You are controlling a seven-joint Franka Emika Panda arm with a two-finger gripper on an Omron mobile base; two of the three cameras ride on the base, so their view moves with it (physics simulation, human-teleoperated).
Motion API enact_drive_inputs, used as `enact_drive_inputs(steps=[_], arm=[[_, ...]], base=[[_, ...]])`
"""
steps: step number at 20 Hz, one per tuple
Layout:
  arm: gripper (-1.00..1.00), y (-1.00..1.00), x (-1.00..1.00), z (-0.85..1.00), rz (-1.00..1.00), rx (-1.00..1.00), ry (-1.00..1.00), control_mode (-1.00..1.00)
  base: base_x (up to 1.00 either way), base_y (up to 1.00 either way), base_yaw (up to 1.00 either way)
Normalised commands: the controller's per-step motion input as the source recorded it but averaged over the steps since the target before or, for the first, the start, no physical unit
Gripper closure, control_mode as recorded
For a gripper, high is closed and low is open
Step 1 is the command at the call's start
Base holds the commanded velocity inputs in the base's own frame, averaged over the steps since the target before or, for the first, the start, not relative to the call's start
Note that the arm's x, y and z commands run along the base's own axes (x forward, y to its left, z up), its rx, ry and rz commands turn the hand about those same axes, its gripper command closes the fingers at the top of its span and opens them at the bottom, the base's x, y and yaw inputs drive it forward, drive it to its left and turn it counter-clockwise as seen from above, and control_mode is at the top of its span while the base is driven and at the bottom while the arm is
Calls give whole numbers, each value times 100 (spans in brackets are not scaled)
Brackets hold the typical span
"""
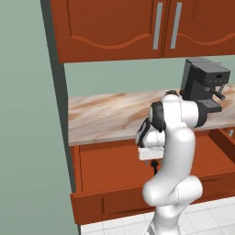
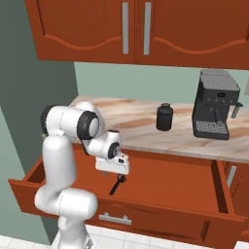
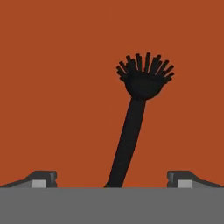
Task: Pick the dish brush from the drawer and place it on the counter.
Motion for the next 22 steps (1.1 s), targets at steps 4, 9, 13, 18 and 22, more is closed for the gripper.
enact_drive_inputs(steps=[4,9,13,18,22], arm=[[-100,-1,26,-69,-8,0,-3,-100],[-100,-10,22,-64,-9,0,-5,-100],[-100,-30,7,-60,-8,1,-7,-100],[100,-36,-10,-55,-8,2,-12,-100],[100,-43,-66,-55,-9,2,-18,-100]], base=[[0,0,0],[0,0,0],[0,0,0],[0,0,0],[0,0,0]])
